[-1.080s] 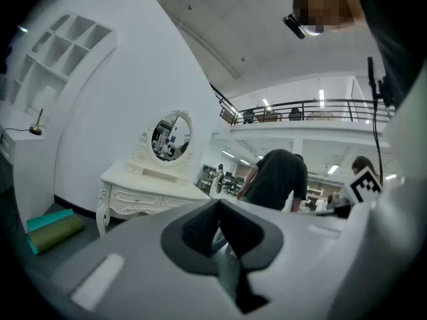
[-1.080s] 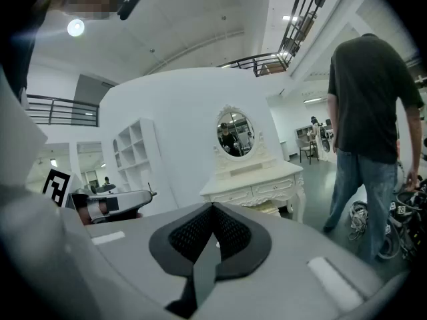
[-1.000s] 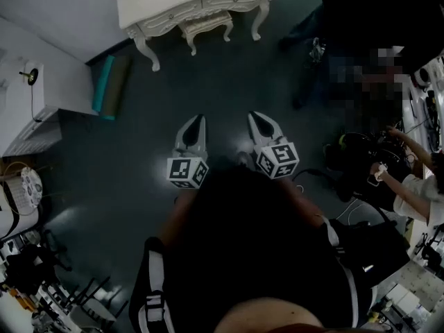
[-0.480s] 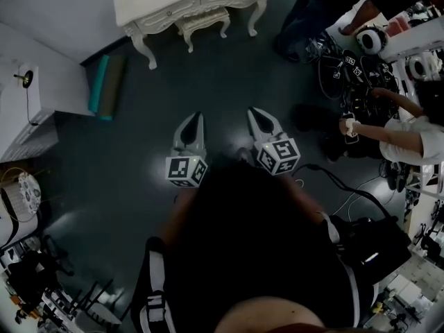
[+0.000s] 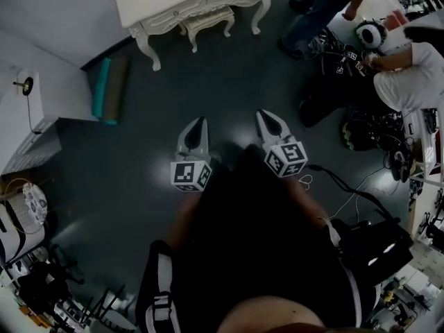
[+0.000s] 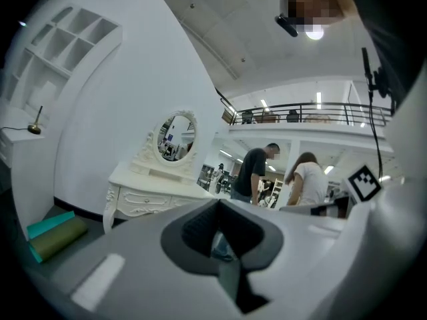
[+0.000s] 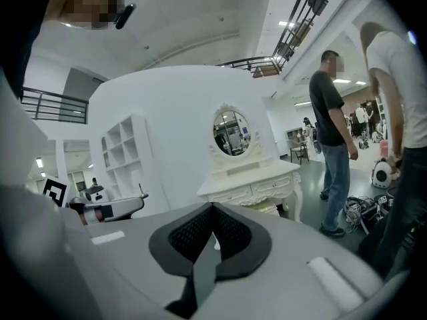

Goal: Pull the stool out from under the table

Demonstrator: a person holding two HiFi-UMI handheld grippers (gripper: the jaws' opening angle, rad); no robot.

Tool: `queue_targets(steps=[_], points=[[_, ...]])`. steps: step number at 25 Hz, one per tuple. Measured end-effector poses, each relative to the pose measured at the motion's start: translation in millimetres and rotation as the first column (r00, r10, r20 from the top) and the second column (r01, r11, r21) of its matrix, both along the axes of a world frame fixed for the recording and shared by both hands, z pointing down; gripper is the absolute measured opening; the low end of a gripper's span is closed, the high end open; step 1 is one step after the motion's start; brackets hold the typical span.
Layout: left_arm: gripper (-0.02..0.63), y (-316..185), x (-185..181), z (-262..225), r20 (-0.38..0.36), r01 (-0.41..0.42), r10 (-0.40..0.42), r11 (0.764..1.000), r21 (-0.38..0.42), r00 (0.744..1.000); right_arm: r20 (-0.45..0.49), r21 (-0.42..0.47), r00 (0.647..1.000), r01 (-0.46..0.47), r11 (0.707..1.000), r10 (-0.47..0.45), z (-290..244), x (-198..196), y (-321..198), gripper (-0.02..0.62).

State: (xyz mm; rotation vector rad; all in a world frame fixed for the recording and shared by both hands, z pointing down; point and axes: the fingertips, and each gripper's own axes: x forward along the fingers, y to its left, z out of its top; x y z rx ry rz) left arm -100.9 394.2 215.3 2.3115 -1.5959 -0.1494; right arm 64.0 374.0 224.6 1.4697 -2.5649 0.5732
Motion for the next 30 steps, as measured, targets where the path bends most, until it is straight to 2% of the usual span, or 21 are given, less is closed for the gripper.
queue_targets(steps=[6,10,17,20,30], points=[[0.008,-18.2,-12.1,8.5,-0.025,0.01,-0.01,1.0,-0.009,1.0,-0.012,-0.018,1.0,-0.011,1.0,0.011,6.5,-3.7,-14.9,-0.002],[0.008,-45.6,-10.8,10.5,-0.016,0.006,-0.006,1.0,-0.014,1.0,-0.005,-0.021,1.0,-0.004,1.0,0.004,12.1,-6.4,-40.7,-0.002],[0.008,-112.2,10.7,5.0,-0.031,0.019,-0.019,1.0,-0.011,0.999,0.038,-0.011,0.999,0.022,1.0,-0.022,10.5,3.9,-111.9,-0.002],[0.008,-144.2,22.0,-1.3,-0.013,0.015,-0.015,1.0,-0.004,1.0,0.047,-0.003,0.998,0.044,0.999,-0.044,5.3,7.4,-144.6,-0.002],[0.008,-236.7,51.5,-6.8,0.026,0.079,-0.079,0.997,-0.005,0.997,0.084,-0.018,0.993,0.079,0.997,-0.078,15.0,43.3,-232.4,-0.002]])
